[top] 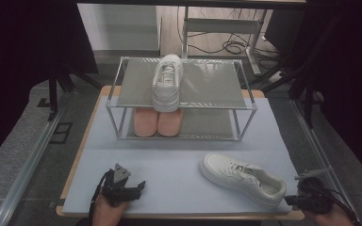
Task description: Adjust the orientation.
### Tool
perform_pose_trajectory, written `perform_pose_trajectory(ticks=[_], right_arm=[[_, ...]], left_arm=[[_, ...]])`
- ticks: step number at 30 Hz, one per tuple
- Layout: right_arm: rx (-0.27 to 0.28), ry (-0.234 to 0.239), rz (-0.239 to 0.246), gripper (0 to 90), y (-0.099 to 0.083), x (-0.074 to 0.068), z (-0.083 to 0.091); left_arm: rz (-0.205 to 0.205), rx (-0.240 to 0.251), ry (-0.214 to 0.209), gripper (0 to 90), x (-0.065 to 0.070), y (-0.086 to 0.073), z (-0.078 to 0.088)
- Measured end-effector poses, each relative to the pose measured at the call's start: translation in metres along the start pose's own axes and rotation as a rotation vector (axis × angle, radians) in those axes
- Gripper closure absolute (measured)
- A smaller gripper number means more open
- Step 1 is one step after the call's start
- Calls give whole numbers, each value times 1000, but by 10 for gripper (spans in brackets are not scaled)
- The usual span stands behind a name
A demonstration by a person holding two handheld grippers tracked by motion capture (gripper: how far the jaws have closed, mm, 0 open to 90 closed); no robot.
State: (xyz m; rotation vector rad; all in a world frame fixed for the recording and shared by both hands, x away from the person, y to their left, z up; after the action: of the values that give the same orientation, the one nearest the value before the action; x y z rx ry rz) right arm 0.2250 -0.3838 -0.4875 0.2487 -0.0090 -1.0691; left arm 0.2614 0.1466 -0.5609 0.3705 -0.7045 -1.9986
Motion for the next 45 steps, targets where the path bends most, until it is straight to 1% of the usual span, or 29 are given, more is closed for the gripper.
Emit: perform_pose_trajectory(ticks=[1,3,8,10,12,15,19,29,39,45], right_arm=[[-3,-5,1,900,1,-2,0],[-20,-33,8,900,3,-3,-1],[-21,-50,1,900,6,-3,-2],[-20,-60,6,900,8,-2,-2],[-22,-74,2,900,12,-2,-3],[-25,-86,12,900,18,-4,-4],[-22,-83,27,900,28,-8,-7],[-1,-56,80,900,60,-27,-18],[12,-20,153,900,92,-52,-30],[17,9,200,900,111,-71,-38]], left_arm=[[0,0,0,157,0,0,0],[0,0,-1,157,0,0,0],[0,0,-1,157,0,0,0],[0,0,-1,157,0,0,0],[-1,0,0,157,0,0,0],[-2,0,0,157,0,0,0],[-2,0,0,157,0,0,0],[-2,-1,-1,157,0,0,0],[1,0,-1,157,0,0,0],[-2,-1,0,157,0,0,0]])
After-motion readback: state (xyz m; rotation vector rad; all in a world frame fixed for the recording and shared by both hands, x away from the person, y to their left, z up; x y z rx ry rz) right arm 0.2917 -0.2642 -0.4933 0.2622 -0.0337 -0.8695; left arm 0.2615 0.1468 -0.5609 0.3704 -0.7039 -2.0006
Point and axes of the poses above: each handheld gripper's, and its own axes: z roughly backward along the jaws, y roughly out of its top, x roughly to its right, the point moved 5 cm from there along -z, roughly forward along the jaws, and after that the axes turned 8 degrees about -x, right-handed, at the moved point
